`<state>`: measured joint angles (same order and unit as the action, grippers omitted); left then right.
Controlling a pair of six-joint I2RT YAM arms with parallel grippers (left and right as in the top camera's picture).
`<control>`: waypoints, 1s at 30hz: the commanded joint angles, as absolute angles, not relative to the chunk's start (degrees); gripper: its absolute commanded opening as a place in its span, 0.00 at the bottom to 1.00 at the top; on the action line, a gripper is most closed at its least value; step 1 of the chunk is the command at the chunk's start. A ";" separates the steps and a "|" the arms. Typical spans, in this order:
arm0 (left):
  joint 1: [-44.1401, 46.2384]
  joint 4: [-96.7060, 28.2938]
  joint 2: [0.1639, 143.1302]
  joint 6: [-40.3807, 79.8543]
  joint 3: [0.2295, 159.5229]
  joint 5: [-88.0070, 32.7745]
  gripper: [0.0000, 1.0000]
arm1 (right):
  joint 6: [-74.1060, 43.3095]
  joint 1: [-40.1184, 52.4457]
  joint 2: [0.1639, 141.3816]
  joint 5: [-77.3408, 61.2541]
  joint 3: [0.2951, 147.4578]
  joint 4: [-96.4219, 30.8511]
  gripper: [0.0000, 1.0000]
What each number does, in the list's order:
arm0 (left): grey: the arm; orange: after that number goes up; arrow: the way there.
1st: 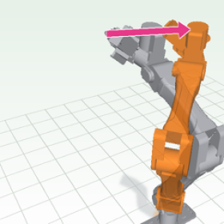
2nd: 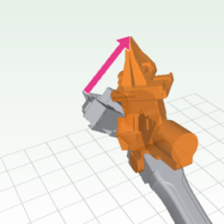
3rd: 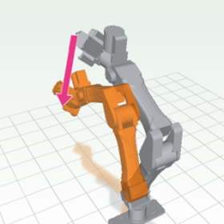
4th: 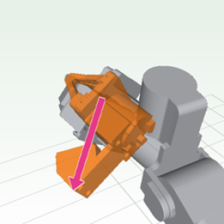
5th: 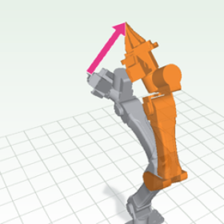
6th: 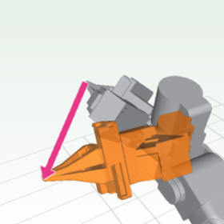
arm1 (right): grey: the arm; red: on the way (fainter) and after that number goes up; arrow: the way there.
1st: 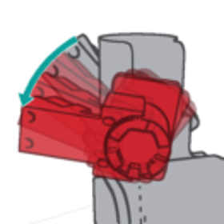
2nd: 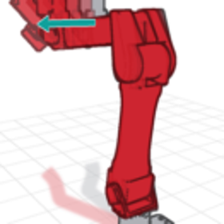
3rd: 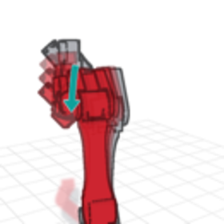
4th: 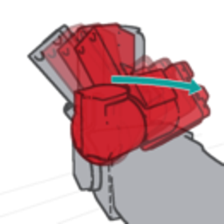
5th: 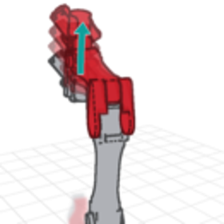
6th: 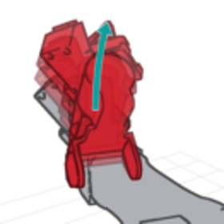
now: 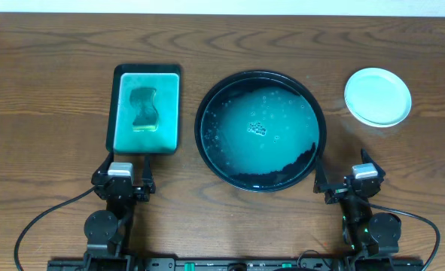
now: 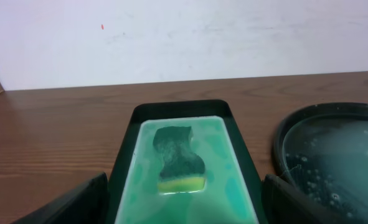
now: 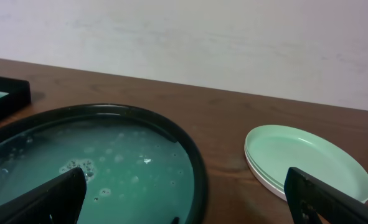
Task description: Clean dirty plates on tray and stack at the side
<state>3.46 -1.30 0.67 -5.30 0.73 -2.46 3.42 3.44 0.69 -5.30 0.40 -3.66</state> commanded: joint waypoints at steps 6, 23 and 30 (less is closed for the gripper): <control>3.18 -4.27 0.10 -2.39 0.21 -0.40 0.78 | 3.92 2.94 0.38 -4.95 0.32 -3.92 0.99; 3.18 -4.21 0.23 -0.54 0.23 -0.45 0.78 | 3.92 2.94 0.38 -4.95 0.32 -3.92 0.99; 3.18 -4.21 0.23 -0.54 0.23 -0.45 0.78 | 3.92 2.94 0.38 -4.95 0.32 -3.92 0.99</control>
